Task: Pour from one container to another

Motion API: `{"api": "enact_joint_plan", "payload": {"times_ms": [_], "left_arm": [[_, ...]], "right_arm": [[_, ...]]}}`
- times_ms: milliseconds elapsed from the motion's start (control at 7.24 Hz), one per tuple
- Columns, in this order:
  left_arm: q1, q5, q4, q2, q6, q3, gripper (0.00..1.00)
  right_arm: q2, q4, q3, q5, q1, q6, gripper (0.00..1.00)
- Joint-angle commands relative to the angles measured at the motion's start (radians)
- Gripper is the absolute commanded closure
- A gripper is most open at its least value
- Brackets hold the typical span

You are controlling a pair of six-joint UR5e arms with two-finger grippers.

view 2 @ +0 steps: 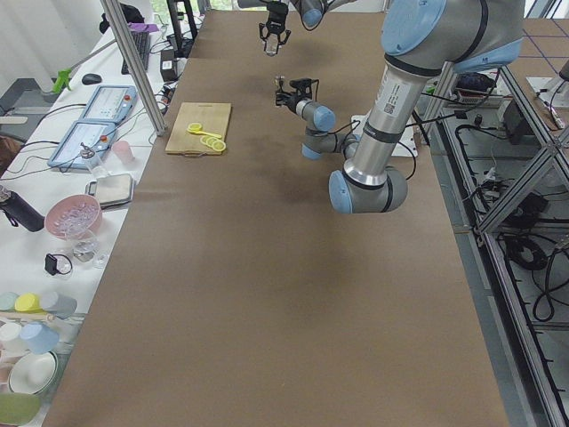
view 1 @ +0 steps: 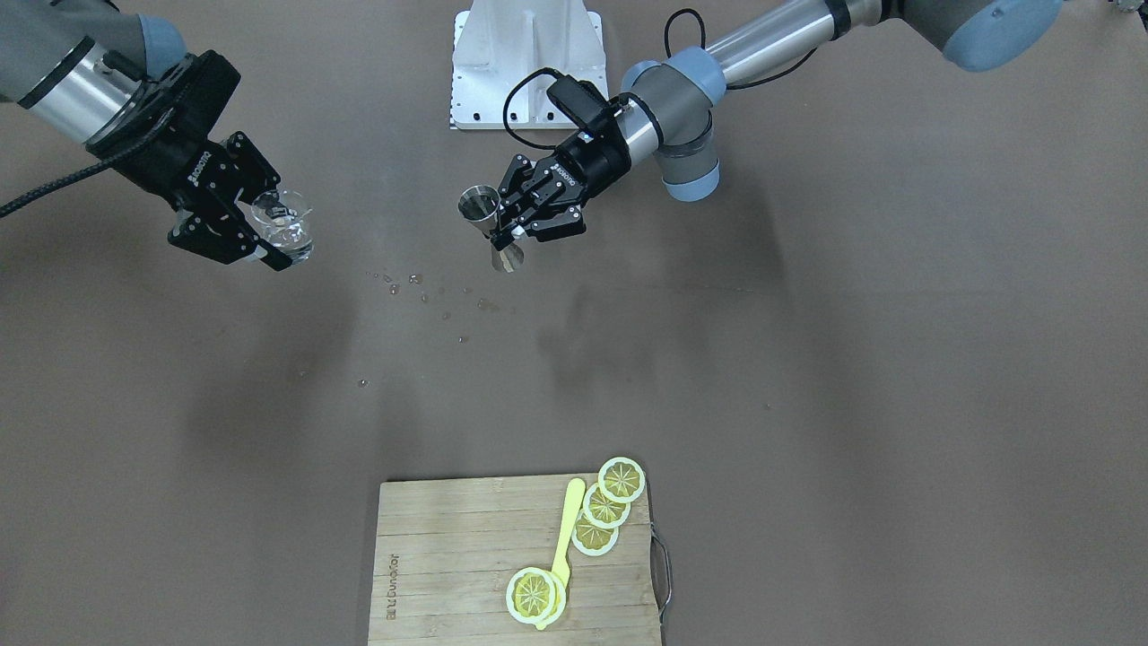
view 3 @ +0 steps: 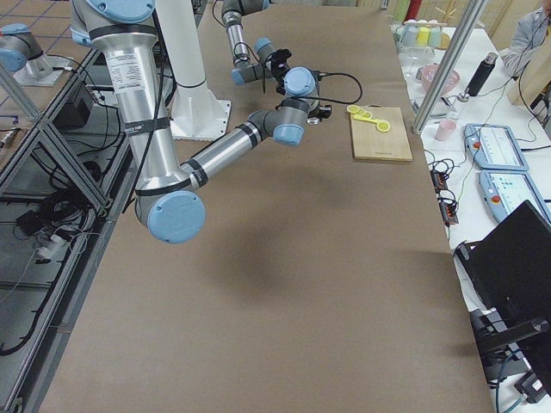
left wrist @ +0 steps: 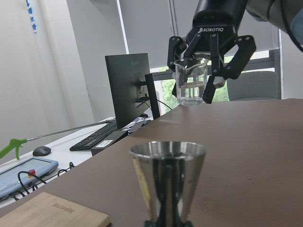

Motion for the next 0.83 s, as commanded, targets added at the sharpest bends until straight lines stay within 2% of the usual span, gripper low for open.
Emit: {"api": "enact_joint_plan", "payload": {"times_ms": [0,138,414,690], "left_arm": [[0.000,0.001,0.001,-0.010,0.000,0.003,1.00],[0.000,0.000,0.002,-0.011,0.000,0.003,1.00],[0.000,-0.002,0.002,-0.011,0.000,0.000,1.00],[-0.001,-0.003,-0.003,-0.011,0.000,-0.006,1.00]], "right_arm": [[0.075,-0.245,0.093,-0.073,-0.072,-0.015,1.00],[0.122,-0.328,0.093,-0.091,-0.083,-0.015,1.00],[0.141,-0.430,0.120,-0.125,-0.091,-0.017,1.00],[0.144,-0.580,0.206,-0.234,-0.159,-0.029,1.00]]}}
